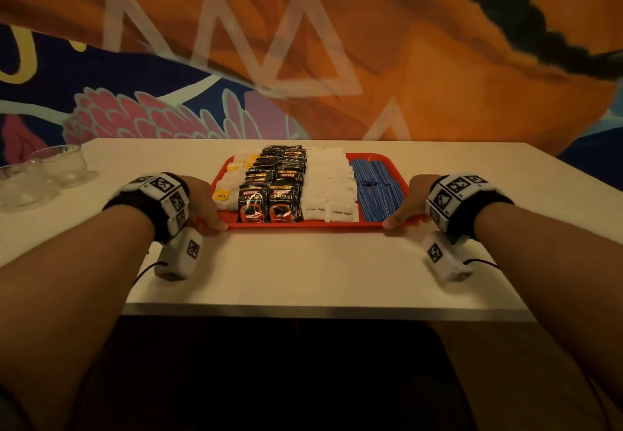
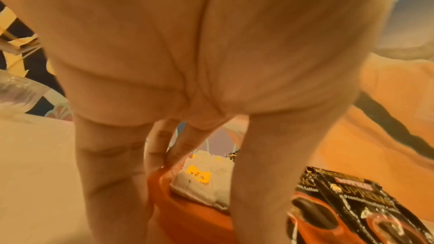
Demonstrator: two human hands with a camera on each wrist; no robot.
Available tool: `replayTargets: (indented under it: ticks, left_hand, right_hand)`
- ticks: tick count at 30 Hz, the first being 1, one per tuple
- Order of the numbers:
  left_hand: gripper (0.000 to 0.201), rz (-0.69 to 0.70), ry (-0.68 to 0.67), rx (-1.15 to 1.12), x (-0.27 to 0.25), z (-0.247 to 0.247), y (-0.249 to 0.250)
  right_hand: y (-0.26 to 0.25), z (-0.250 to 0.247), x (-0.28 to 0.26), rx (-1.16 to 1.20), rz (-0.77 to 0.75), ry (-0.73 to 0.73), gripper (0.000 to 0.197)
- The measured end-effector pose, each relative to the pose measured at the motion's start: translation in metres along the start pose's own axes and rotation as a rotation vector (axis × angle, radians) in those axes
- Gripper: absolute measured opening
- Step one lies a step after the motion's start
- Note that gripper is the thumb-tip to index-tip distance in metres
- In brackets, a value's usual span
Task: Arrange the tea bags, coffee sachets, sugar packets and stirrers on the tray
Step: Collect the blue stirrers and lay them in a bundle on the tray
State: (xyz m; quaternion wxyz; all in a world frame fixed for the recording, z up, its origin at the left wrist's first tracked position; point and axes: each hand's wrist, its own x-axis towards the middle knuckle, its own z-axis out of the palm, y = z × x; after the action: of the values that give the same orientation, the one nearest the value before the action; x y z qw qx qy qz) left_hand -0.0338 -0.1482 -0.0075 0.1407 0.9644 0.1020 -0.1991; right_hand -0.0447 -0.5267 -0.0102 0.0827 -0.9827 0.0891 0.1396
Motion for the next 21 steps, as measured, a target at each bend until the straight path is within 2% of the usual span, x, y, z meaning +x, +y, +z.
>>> replayTargets:
  ticks: [5,9,21]
  left_hand:
    - [0.041,-0.007,0.074,0.074,0.037,-0.006,0.000]
    - [0.054,-0.014,0.066,0.057,0.075,-0.016,-0.002]
    - [0.052,-0.076,0.085,0.141,0.141,-0.052,-0.011]
  right_hand:
    - [-0.008,-0.007,0.028,0.014,0.037,0.024,0.074]
    - [-0.020,-0.016,0.053,0.020,0.043,0.027,0.083]
    - [-0.060,-0.024,0.124,0.055,-0.002,0.071,0.079]
